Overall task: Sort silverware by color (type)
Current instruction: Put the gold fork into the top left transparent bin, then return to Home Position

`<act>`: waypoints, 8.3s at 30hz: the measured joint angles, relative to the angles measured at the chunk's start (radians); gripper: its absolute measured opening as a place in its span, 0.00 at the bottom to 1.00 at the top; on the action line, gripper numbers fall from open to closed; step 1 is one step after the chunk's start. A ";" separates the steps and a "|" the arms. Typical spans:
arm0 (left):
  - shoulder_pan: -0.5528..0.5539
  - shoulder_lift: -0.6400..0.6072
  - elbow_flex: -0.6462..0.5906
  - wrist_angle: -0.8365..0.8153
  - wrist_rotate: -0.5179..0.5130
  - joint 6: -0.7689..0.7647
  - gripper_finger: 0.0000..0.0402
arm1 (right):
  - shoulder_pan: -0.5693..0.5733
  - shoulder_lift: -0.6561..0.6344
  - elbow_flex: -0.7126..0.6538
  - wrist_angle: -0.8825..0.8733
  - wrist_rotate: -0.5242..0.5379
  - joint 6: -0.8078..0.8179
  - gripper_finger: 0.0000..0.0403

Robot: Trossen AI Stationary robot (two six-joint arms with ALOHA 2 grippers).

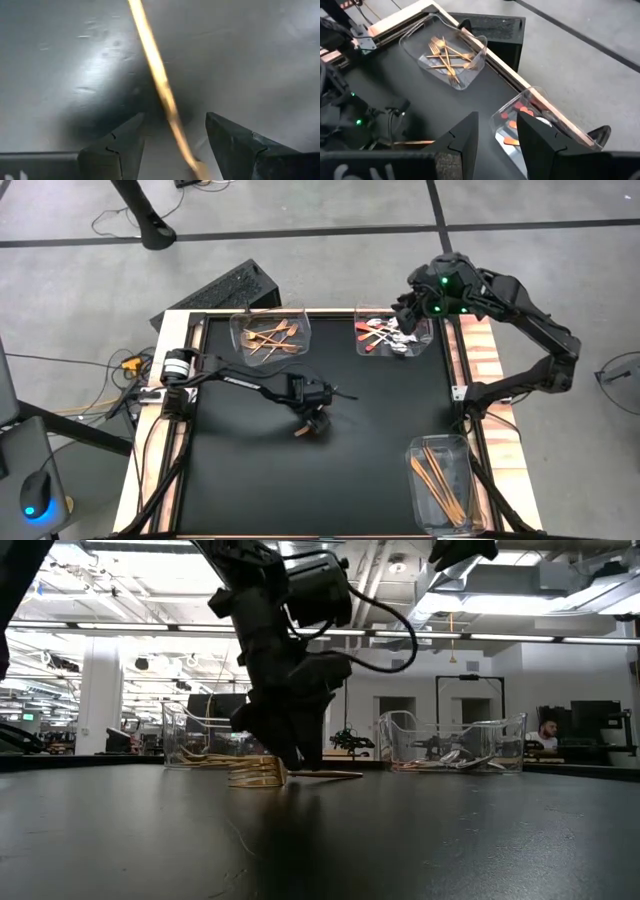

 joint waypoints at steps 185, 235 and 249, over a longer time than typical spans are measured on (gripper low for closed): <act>0.331 -1.480 -1.164 1.061 0.149 0.562 0.00 | 0.528 -1.005 -1.600 1.439 -0.008 -0.059 0.03; -0.034 -1.947 -1.261 0.571 -0.009 0.575 0.00 | 0.518 -1.262 -1.613 1.167 -0.268 -0.085 0.03; -0.046 -1.939 -1.263 0.546 -0.002 0.564 0.00 | 0.518 -1.262 -1.691 1.261 -0.193 -0.039 0.04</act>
